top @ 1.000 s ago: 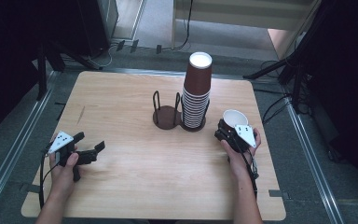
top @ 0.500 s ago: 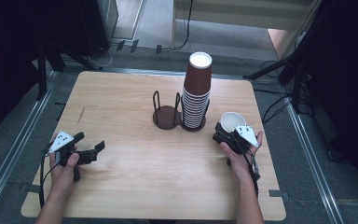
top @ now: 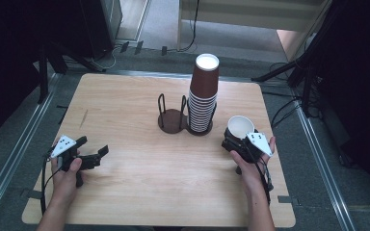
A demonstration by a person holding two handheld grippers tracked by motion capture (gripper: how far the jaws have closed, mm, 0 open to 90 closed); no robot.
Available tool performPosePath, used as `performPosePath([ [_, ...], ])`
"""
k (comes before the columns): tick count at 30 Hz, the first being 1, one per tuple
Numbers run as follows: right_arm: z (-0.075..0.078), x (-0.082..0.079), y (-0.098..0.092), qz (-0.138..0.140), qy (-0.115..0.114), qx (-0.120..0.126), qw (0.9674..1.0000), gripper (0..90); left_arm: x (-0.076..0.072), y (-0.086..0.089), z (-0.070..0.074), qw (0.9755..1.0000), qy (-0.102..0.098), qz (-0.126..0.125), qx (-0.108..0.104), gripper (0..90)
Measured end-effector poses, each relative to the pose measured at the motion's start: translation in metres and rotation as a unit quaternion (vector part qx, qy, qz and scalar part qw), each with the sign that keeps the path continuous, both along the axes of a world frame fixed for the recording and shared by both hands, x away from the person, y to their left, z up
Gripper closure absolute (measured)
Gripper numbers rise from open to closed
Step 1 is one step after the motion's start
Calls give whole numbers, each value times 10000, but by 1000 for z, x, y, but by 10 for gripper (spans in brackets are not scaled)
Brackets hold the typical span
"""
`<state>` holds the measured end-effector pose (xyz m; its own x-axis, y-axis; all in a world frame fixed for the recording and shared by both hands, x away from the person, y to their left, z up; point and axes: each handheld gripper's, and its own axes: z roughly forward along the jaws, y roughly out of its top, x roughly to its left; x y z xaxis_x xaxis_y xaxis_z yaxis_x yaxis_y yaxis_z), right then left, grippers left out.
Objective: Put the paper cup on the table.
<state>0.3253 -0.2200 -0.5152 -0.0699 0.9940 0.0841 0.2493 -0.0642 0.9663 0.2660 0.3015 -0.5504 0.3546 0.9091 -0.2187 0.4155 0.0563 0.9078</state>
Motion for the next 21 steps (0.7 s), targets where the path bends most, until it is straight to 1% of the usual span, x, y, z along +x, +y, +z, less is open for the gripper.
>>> performPosePath([
  [2,4,-4,-2,16,-33,96,9999,0,0,0,0,10000,6,-3,-2,0],
  [5,9,-10,-4,44,-73,105,9999,0,0,0,0,10000,6,-4,0,0],
  [10,13,-20,-8,124,-203,44,9997,0,0,0,0,10000,11,6,-10,0],
  [15,17,-32,-13,164,-258,86,9995,0,0,-1,0,10000,5,-4,13,0],
  [16,17,-34,-14,197,-267,128,9994,0,0,-1,0,10000,8,-3,14,0],
  [17,18,-37,-14,221,-306,95,9992,0,0,-1,0,10000,10,-2,15,0],
  [21,17,-45,-18,246,-334,-17,9991,0,0,-1,0,10000,19,2,14,0],
])
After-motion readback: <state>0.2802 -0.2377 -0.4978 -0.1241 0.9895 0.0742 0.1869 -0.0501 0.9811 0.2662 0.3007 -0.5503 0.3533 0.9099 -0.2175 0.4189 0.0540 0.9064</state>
